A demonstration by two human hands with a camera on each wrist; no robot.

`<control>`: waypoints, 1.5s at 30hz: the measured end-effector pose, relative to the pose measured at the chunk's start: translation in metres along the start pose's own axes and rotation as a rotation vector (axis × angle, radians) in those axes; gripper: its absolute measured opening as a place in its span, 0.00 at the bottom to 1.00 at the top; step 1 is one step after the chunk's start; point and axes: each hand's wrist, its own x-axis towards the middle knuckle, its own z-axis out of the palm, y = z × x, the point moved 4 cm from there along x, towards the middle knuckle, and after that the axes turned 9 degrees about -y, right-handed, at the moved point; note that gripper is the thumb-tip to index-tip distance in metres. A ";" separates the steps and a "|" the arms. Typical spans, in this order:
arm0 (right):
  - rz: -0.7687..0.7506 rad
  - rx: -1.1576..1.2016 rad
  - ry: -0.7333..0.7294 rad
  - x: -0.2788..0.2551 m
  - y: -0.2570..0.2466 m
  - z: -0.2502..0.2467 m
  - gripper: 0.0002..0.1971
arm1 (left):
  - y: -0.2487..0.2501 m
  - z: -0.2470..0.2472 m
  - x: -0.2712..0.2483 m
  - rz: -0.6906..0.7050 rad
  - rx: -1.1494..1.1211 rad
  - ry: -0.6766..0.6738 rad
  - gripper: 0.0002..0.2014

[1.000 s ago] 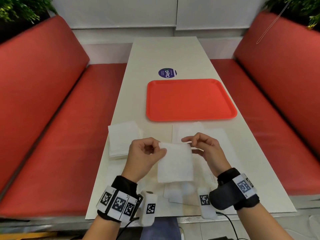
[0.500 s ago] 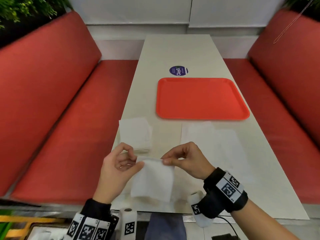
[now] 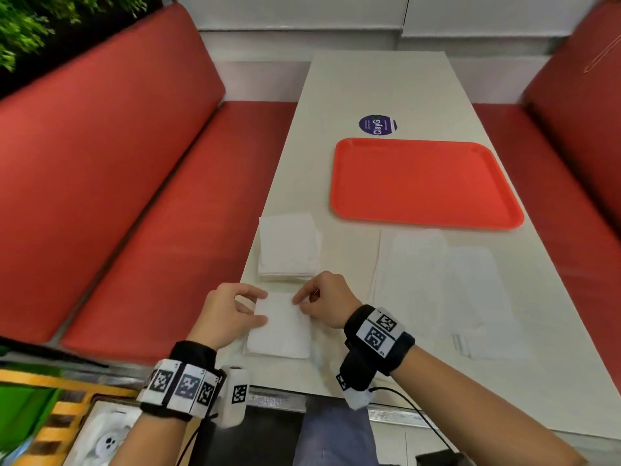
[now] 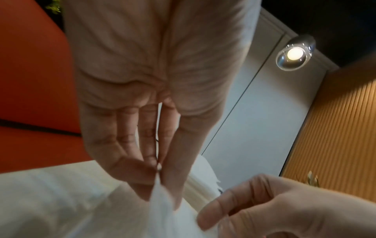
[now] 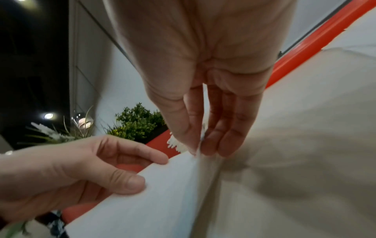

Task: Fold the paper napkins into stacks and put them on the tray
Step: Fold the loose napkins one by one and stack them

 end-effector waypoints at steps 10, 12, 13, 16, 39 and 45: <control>0.083 -0.022 0.112 -0.032 0.019 -0.035 0.09 | 0.031 0.007 -0.006 0.081 0.299 -0.027 0.11; 0.156 0.036 0.239 -0.054 0.039 -0.063 0.08 | 0.062 0.020 -0.009 0.187 0.223 -0.062 0.08; 0.201 0.073 0.307 -0.064 0.050 -0.077 0.09 | 0.078 0.030 -0.008 0.235 0.156 -0.096 0.06; 0.340 0.122 0.472 -0.092 0.079 -0.107 0.16 | 0.118 0.073 0.007 0.294 -0.043 -0.231 0.06; 0.411 0.204 0.830 -0.112 0.119 -0.119 0.04 | 0.131 0.162 0.069 0.150 -0.014 -0.312 0.25; 0.252 0.240 0.852 -0.113 0.113 -0.125 0.10 | 0.129 0.163 0.073 0.144 -0.096 -0.298 0.24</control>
